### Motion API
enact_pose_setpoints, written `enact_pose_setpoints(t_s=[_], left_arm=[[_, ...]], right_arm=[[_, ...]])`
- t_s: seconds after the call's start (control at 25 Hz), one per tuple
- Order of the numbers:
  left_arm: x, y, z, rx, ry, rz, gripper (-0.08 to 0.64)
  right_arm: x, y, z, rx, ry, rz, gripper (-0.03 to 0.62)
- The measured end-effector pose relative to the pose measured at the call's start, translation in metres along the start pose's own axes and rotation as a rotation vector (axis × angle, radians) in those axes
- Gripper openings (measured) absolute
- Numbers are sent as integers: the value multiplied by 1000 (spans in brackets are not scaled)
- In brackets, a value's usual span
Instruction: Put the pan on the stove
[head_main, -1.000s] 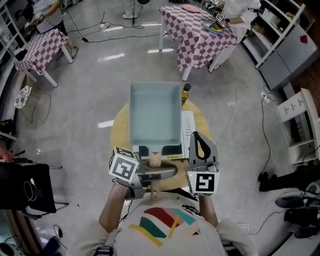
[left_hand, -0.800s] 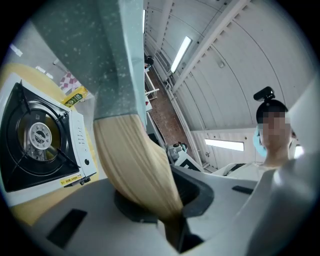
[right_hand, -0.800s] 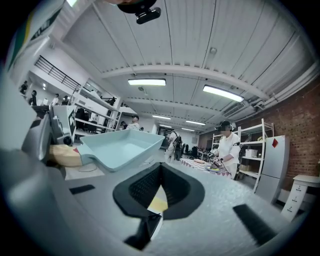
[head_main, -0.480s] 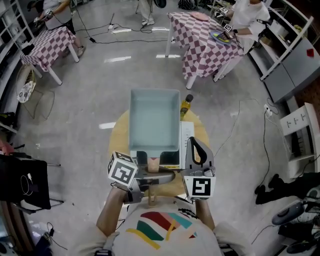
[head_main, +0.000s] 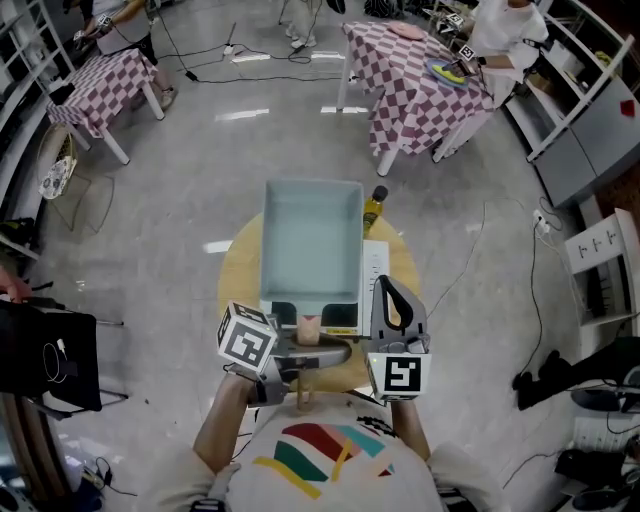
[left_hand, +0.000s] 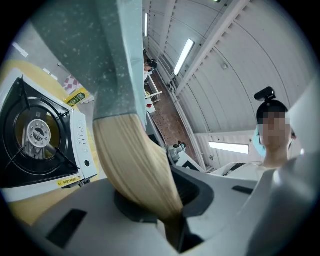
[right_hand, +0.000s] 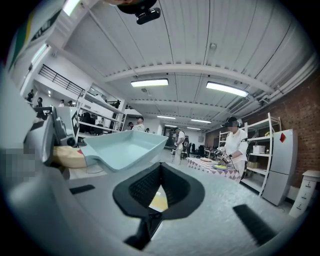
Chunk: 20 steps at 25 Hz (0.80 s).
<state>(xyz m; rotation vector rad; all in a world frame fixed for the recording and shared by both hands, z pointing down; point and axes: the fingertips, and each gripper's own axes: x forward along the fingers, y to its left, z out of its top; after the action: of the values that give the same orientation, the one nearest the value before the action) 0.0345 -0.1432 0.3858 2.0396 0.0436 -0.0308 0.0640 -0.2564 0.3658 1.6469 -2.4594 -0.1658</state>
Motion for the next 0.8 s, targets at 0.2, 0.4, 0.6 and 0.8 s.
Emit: enact_pose_setpoints(t_s=[0.2, 0.4, 0.6, 0.8], left_arm=[[1, 3, -1, -17, 6, 2, 51], [2, 12, -1, -32, 11, 2, 52], [5, 24, 0, -55, 33, 2, 54], [8, 42, -7, -105, 51, -9, 54]], right_arm=[[-4, 3, -6, 18, 20, 5, -2], [-9, -1, -15, 14, 47, -3, -2], [-13, -11, -25, 4, 60, -18, -2], [-18, -14, -34, 4, 62, -30, -2]])
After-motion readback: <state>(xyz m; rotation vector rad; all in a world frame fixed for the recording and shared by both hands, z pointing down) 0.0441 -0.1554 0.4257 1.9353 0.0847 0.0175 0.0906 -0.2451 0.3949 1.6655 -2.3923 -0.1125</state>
